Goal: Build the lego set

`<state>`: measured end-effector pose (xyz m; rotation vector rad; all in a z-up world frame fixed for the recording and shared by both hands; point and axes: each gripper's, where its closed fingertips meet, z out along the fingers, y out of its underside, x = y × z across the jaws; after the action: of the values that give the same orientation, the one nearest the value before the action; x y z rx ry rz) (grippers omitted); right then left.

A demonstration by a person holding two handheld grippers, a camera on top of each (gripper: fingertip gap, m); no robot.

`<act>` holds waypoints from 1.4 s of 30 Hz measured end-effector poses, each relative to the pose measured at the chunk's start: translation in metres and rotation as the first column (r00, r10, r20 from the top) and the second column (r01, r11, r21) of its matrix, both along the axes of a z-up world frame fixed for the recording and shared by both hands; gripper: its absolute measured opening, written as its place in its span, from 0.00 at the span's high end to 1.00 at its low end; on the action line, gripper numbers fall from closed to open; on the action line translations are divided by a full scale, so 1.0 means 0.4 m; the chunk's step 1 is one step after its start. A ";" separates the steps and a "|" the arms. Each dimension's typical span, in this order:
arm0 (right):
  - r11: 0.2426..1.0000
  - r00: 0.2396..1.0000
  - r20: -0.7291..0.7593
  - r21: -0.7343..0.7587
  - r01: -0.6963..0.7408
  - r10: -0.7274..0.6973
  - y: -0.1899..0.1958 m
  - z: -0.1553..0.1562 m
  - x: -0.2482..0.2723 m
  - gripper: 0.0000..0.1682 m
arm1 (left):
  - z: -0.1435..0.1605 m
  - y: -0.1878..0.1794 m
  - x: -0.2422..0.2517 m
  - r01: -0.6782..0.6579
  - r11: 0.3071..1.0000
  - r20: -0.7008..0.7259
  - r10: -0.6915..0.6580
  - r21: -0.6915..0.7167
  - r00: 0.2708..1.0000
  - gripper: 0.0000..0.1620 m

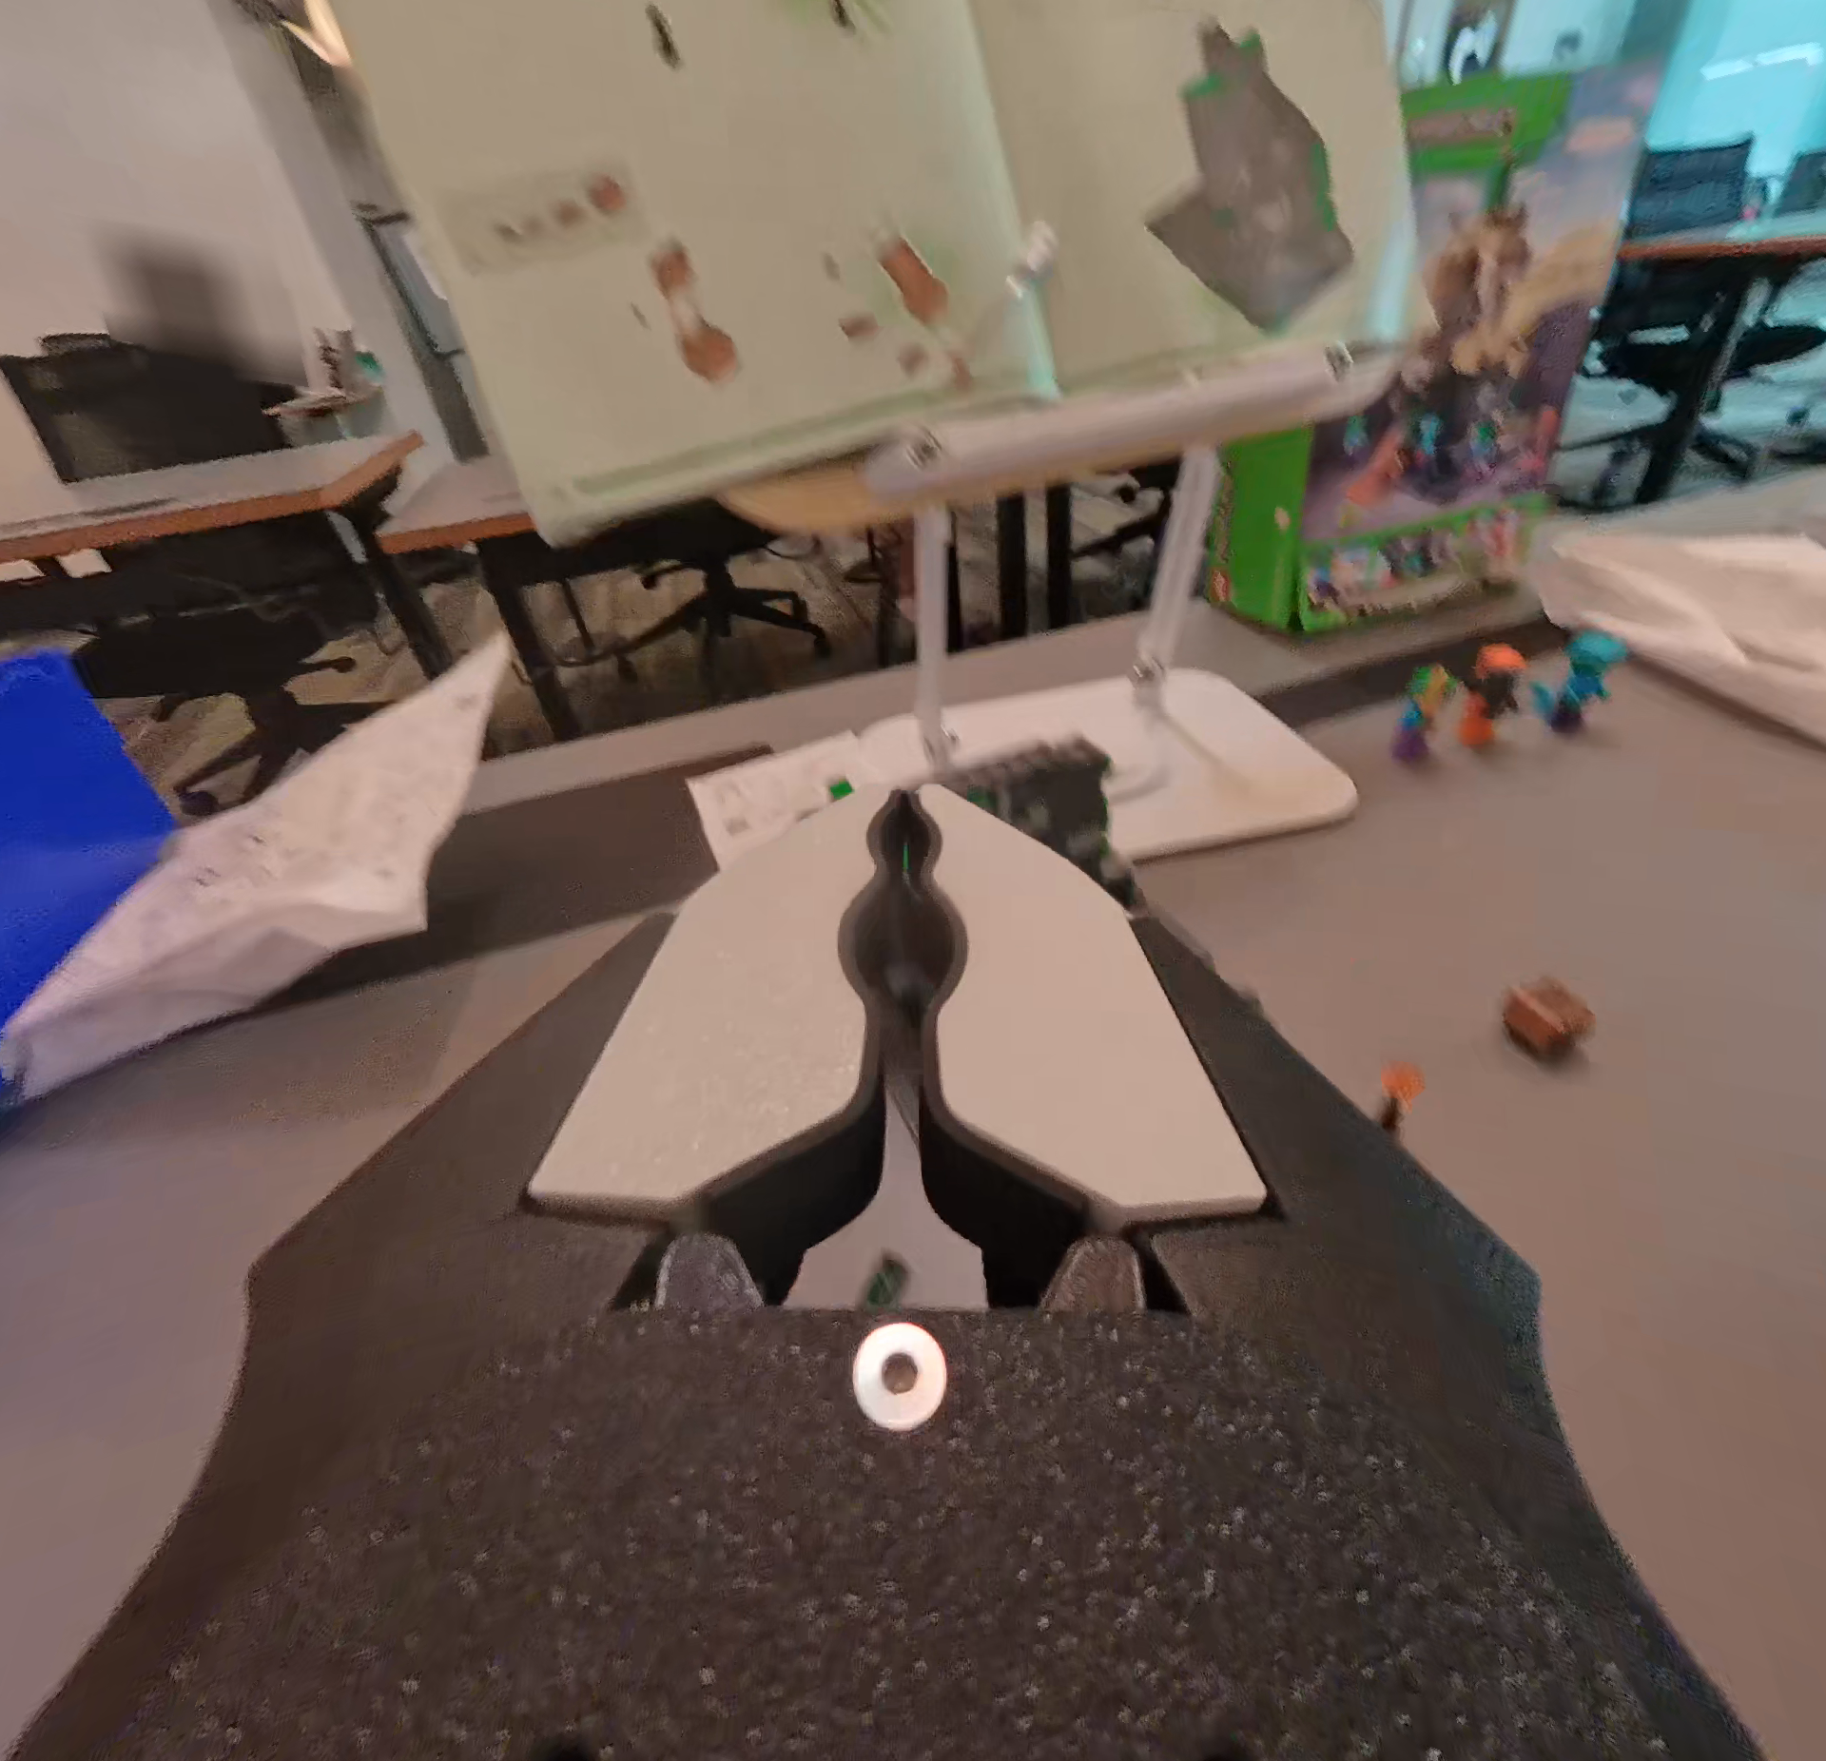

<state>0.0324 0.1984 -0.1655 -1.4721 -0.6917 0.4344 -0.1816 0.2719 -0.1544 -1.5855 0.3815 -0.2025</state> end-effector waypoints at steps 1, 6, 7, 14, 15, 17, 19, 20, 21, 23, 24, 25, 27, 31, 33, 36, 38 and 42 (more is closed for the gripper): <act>1.000 1.000 0.010 0.006 -0.002 0.002 -0.001 -0.003 -0.002 1.00 | 0.034 0.027 -0.011 -0.019 1.000 0.017 0.019 0.012 1.000 1.00; 1.000 0.999 0.014 0.000 -0.030 0.030 -0.008 -0.014 -0.008 1.00 | 0.167 0.167 -0.056 -0.108 0.993 0.039 0.106 0.057 0.994 1.00; 0.999 0.999 0.017 0.001 -0.033 0.033 -0.008 -0.015 -0.008 1.00 | 0.186 0.194 -0.064 -0.122 0.991 0.039 0.120 0.063 0.992 1.00; 0.998 0.999 0.028 -0.052 -0.033 0.035 0.011 -0.053 -0.003 1.00 | 0.258 0.352 -0.093 -0.157 0.984 0.039 0.154 0.086 0.987 1.00; 0.998 0.999 0.032 -0.060 -0.028 0.030 0.015 -0.059 -0.001 1.00 | 0.258 0.371 -0.093 -0.153 0.985 0.044 0.150 0.081 0.988 1.00; 0.997 0.999 0.031 -0.070 -0.021 0.023 0.022 -0.067 0.004 1.00 | 0.258 0.401 -0.100 -0.164 0.984 0.045 0.161 0.075 0.986 1.00; 0.997 0.999 0.025 -0.081 -0.018 0.020 0.025 -0.072 0.008 1.00 | 0.259 0.422 -0.108 -0.175 0.982 0.048 0.171 0.078 0.984 1.00; 0.996 1.000 0.021 -0.087 -0.018 0.020 0.026 -0.073 0.009 1.00 | 0.257 0.430 -0.111 -0.176 0.981 0.049 0.173 0.077 0.984 1.00; 0.996 1.000 0.016 -0.091 -0.019 0.020 0.027 -0.075 0.010 1.00 | 0.256 0.436 -0.114 -0.177 0.981 0.051 0.173 0.076 0.984 1.00; 0.995 1.000 0.009 -0.097 -0.021 0.022 0.028 -0.076 0.011 1.00 | 0.249 0.444 -0.120 -0.182 0.981 0.052 0.178 0.071 0.983 1.00; 0.995 1.000 0.008 -0.101 -0.022 0.023 0.028 -0.078 0.011 1.00 | 0.246 0.446 -0.122 -0.183 0.981 0.053 0.180 0.071 0.982 1.00; 0.994 1.000 0.008 -0.104 -0.023 0.024 0.029 -0.080 0.010 1.00 | 0.244 0.447 -0.122 -0.180 0.981 0.056 0.176 0.072 0.983 1.00; 0.994 1.000 0.007 -0.110 -0.025 0.026 0.029 -0.084 0.009 1.00 | 0.240 0.447 -0.122 -0.176 0.982 0.056 0.172 0.073 0.983 1.00; 0.992 1.000 0.004 -0.120 -0.030 0.031 0.029 -0.088 0.006 1.00 | 0.240 0.445 -0.113 -0.162 0.983 0.046 0.158 0.082 0.986 1.00; 0.992 1.000 0.009 -0.121 -0.029 0.030 0.029 -0.091 0.005 1.00 | 0.240 0.445 -0.105 -0.154 0.984 0.034 0.151 0.087 0.988 1.00; 0.992 0.999 0.013 -0.125 -0.030 0.031 0.029 -0.094 0.004 1.00 | 0.242 0.447 -0.097 -0.148 0.985 0.023 0.147 0.093 0.989 1.00; 0.991 0.999 0.016 -0.127 -0.031 0.033 0.028 -0.096 0.003 1.00 | 0.245 0.448 -0.098 -0.148 0.984 0.026 0.146 0.094 0.989 1.00; 0.991 0.999 0.020 -0.127 -0.036 0.039 0.026 -0.097 0.000 1.00 | 0.247 0.448 -0.097 -0.147 0.985 0.021 0.145 0.094 0.989 1.00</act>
<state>0.0325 0.2090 -0.2043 -1.5874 -0.7211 0.4988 -0.2206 0.4510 -0.0558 -1.5096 0.2585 -0.0815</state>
